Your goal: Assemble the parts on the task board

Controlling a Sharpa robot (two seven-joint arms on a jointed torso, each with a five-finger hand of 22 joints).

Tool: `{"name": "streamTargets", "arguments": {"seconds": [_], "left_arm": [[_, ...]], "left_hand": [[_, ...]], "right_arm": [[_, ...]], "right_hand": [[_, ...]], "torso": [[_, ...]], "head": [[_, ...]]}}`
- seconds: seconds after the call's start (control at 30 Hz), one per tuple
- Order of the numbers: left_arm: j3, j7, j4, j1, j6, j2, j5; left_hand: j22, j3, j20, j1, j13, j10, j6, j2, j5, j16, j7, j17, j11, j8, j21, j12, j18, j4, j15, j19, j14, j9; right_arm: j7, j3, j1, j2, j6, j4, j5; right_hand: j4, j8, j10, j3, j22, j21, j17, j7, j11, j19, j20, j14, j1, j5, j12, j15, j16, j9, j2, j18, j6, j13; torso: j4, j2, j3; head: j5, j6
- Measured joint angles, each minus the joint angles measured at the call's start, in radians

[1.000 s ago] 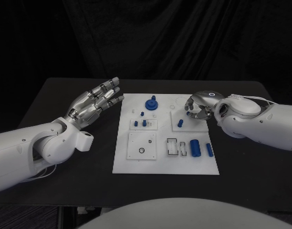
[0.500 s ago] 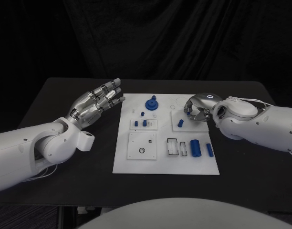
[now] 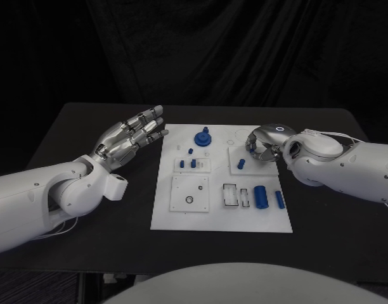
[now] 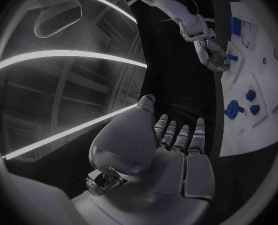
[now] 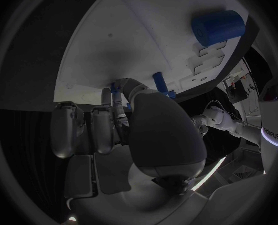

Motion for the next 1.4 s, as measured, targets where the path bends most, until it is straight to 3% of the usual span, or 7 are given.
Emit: {"name": "streamTargets", "arguments": {"seconds": [0.3, 0.87, 1.2, 1.4], "left_arm": [[0.000, -0.006, -0.004, -0.001, -0.001, 0.004, 0.000], [0.000, -0.017, -0.016, -0.005, -0.002, 0.011, 0.000], [0.000, -0.025, -0.019, -0.005, -0.003, 0.015, 0.001], [0.000, -0.029, -0.025, -0.005, -0.004, 0.018, 0.001]], "left_hand": [[0.008, 0.004, 0.005, 0.004, 0.000, -0.004, 0.000, 0.004, 0.005, 0.004, 0.007, 0.001, 0.004, 0.000, 0.003, 0.000, 0.000, -0.004, 0.005, 0.005, 0.005, 0.000], [0.009, 0.010, 0.008, 0.011, 0.000, -0.004, -0.004, 0.003, 0.005, 0.004, 0.011, 0.001, 0.004, 0.000, 0.004, 0.000, 0.000, -0.010, 0.009, 0.008, 0.001, 0.000], [0.009, 0.018, 0.012, 0.021, 0.000, -0.004, -0.005, 0.005, 0.005, 0.004, 0.012, 0.001, 0.004, 0.000, 0.004, 0.000, 0.000, -0.026, 0.009, 0.012, 0.001, 0.000], [0.005, 0.029, 0.012, 0.025, 0.000, -0.004, 0.003, 0.009, 0.005, 0.004, 0.027, 0.001, 0.003, 0.000, 0.004, 0.000, 0.000, -0.037, 0.009, 0.012, 0.001, 0.000]], "right_arm": [[0.016, -0.001, -0.001, -0.001, -0.025, -0.001, 0.000], [0.043, 0.000, 0.004, -0.030, -0.085, 0.027, 0.010], [0.037, 0.001, 0.061, -0.087, -0.089, 0.137, 0.013], [0.026, 0.001, 0.077, -0.109, -0.077, 0.253, 0.013]], "right_hand": [[-0.031, 0.066, 0.061, -0.005, 0.000, 0.033, 0.000, 0.004, -0.009, 0.021, -0.013, 0.004, 0.011, -0.013, -0.003, -0.011, 0.000, 0.074, 0.017, 0.000, 0.011, -0.032], [-0.031, 0.072, 0.078, -0.005, 0.000, 0.037, 0.000, 0.007, -0.010, 0.024, -0.017, 0.004, 0.017, -0.023, -0.009, -0.011, 0.000, 0.093, 0.025, 0.000, -0.001, -0.046], [-0.031, 0.073, 0.078, -0.006, 0.000, 0.037, 0.000, 0.007, -0.010, 0.024, -0.017, 0.004, 0.017, -0.024, -0.015, -0.011, 0.000, 0.094, 0.024, 0.000, -0.011, -0.052], [-0.042, 0.074, 0.089, 0.000, 0.000, 0.037, 0.000, 0.013, -0.007, 0.024, -0.017, 0.004, 0.017, -0.025, -0.019, -0.011, 0.000, 0.095, 0.024, 0.000, -0.023, -0.058]], "torso": [[0.0001, -0.001, -0.0004], [0.0002, -0.001, -0.0011], [0.0005, -0.001, -0.0011], [0.0012, -0.001, -0.0014]], "head": [[0.001, 0.000], [0.006, 0.000], [0.016, 0.000], [0.022, 0.000]]}}
